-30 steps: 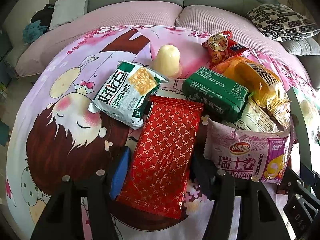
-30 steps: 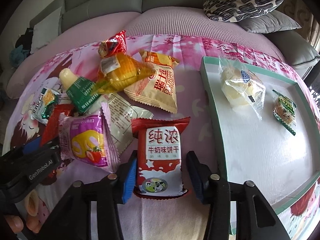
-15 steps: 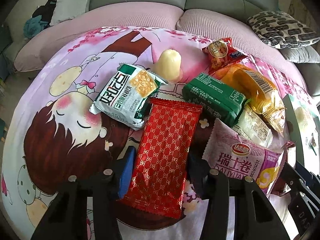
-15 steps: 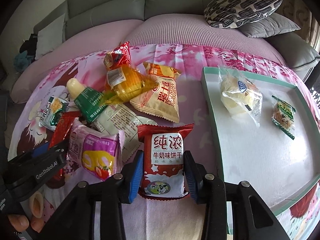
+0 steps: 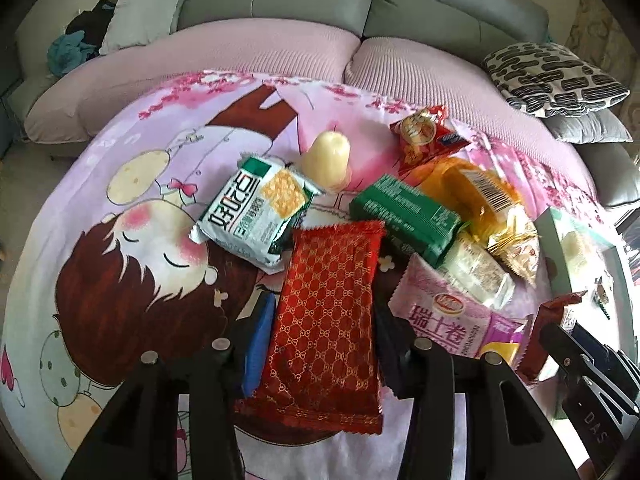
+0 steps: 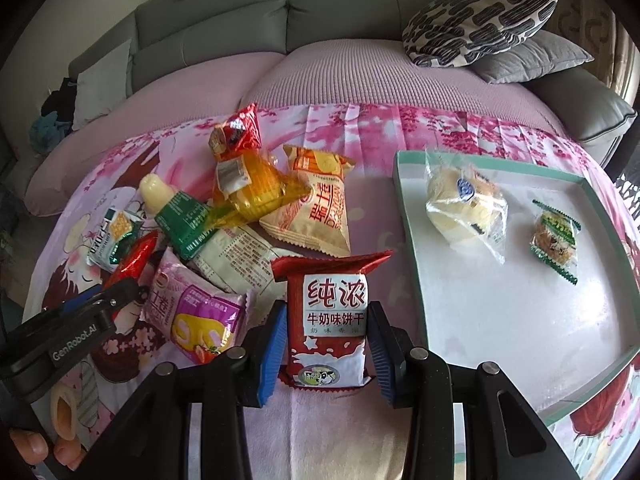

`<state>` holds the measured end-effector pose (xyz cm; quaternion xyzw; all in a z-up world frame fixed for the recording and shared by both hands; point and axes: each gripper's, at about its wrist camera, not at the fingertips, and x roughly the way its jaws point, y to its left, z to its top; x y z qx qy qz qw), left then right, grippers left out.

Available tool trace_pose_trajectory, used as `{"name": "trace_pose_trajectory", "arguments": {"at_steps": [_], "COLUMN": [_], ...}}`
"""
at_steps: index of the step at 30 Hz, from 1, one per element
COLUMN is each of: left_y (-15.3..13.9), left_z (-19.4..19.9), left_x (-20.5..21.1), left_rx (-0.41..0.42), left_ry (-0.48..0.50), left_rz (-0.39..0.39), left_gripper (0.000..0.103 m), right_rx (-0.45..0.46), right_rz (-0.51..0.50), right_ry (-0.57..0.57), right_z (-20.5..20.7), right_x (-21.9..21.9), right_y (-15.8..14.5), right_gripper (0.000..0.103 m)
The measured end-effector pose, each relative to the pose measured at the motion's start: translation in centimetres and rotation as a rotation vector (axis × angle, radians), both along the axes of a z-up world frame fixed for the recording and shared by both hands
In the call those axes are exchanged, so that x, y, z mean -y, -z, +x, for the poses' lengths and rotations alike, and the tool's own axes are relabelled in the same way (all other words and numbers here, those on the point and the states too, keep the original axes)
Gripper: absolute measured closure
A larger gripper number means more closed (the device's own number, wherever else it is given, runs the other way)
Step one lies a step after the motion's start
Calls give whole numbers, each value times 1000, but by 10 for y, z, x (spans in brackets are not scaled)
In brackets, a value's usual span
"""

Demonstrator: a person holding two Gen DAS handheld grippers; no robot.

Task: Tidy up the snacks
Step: 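Close the left gripper on the red wrapper while the right grasps the milk biscuit pack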

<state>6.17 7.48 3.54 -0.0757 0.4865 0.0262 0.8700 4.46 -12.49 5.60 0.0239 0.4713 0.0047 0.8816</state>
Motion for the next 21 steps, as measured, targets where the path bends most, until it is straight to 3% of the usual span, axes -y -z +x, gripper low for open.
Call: {"name": "trace_pose_trajectory", "arguments": {"at_steps": [7,21], "left_y": [-9,20], "left_z": [-4,4], "left_x": [0,7], "left_rx": [21,-91], "left_ry": [-1,7], "left_rz": [-1,41], "left_gripper": [56,53], "right_rx": [6,-44], "right_rz": [4,2], "right_ry": [-6,-5], "right_z": [-1,4], "right_x": [2,4], "right_y": [-3,12], "right_gripper": [64,61]}}
